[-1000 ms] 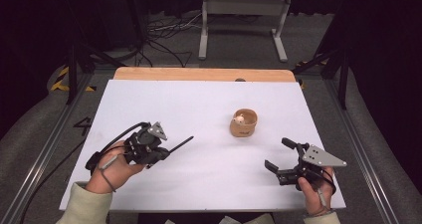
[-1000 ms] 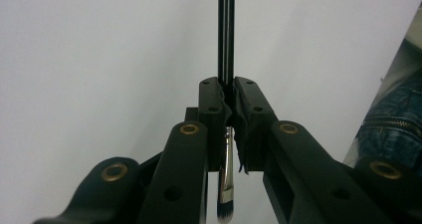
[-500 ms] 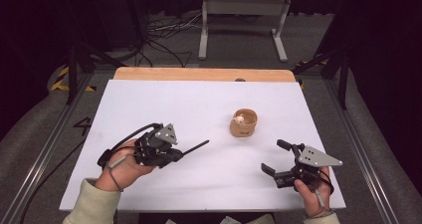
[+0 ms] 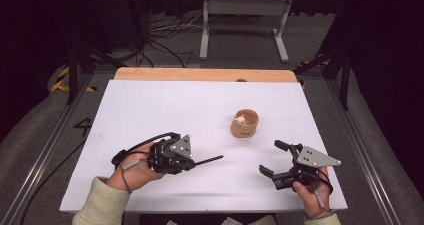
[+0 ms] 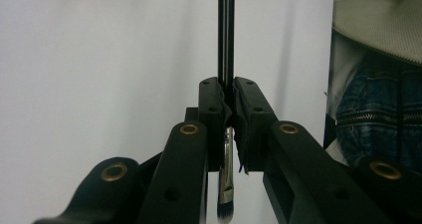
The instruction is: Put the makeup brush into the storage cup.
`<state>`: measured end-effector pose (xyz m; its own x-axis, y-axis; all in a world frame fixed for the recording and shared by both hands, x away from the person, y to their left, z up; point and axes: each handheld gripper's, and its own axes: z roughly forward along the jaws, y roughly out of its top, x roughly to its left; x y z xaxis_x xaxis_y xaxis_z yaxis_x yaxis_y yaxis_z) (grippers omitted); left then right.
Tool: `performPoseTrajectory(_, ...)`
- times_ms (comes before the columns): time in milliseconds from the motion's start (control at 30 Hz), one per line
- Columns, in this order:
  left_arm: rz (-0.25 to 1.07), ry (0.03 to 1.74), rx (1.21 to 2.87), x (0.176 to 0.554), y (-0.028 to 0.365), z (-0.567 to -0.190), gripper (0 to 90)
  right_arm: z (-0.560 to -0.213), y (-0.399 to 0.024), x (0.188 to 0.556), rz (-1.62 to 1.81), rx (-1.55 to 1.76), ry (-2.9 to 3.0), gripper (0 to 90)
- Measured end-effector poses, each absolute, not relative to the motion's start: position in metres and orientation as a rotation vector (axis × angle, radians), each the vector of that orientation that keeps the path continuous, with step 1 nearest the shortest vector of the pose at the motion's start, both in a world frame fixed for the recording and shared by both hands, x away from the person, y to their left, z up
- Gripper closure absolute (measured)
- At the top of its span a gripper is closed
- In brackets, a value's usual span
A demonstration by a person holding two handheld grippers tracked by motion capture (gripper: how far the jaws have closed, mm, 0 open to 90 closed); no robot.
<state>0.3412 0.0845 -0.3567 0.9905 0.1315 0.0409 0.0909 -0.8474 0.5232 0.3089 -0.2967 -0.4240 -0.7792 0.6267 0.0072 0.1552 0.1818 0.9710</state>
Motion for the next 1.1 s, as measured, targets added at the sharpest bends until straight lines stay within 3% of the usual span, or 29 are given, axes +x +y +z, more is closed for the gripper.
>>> performPoseTrajectory(767, 0.033, 0.03, 2.646, 0.341, 0.065, -0.366, 83.3, -0.409, -0.245, 0.315, 1.712, 0.465, 2.286, 2.3)
performPoseTrajectory(1000, 0.029, 0.028, 2.643, 0.341, 0.064, -0.366, 83.3, -0.408, -0.223, 0.316, 1.654, 0.368, 2.397, 15.0)
performPoseTrajectory(1033, 0.028, 0.028, 2.645, 0.34, 0.064, -0.366, 83.3, -0.408, -0.216, 0.316, 1.643, 0.325, 2.431, 25.2)
performPoseTrajectory(1100, 0.03, 0.012, 2.65, 0.339, 0.063, -0.366, 83.3, -0.407, -0.213, 0.316, 1.638, 0.296, 2.449, 29.7)
